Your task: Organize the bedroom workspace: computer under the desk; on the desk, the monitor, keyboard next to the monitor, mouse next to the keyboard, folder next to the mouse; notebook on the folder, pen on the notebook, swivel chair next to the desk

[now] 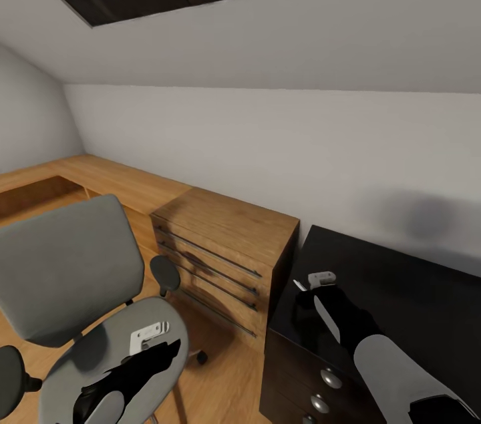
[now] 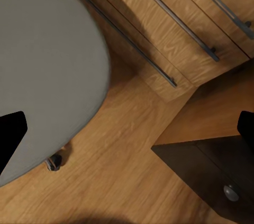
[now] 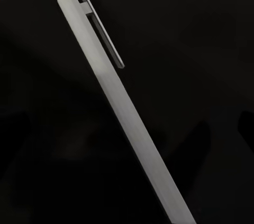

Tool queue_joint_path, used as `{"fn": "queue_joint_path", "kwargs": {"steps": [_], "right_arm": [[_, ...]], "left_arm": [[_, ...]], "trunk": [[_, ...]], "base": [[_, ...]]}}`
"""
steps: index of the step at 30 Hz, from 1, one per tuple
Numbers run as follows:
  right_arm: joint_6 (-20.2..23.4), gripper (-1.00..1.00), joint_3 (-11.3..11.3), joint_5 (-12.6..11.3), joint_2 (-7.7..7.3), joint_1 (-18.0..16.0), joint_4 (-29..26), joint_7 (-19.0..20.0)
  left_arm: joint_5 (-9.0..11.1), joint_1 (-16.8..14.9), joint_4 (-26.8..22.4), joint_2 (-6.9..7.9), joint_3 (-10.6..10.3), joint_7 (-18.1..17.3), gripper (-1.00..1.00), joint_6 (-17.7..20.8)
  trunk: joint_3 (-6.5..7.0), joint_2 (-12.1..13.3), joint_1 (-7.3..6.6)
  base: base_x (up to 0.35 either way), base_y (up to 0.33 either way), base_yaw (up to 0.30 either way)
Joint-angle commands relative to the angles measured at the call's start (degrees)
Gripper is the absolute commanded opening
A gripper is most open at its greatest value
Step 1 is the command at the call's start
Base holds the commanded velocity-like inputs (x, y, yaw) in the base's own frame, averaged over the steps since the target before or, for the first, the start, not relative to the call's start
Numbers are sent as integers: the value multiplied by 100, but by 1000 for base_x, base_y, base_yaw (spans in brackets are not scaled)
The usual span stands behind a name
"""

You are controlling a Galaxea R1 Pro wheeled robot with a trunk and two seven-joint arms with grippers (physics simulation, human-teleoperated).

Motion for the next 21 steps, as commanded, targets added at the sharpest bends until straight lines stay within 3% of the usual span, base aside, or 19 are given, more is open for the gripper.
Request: {"fn": "queue_joint_path", "kwargs": {"steps": [1,21], "right_arm": [[38,100,46,2,-10,-1,34,-50],[56,100,-4,-40,-43,-1,27,27]], "left_arm": [[51,-7,-9,5,-12,53,100,3],[84,-7,-6,6,-12,45,100,10]], "trunk": [[-7,-3,1],[-7,-3,1]], "base": [[0,0,0],[0,0,0]]}}
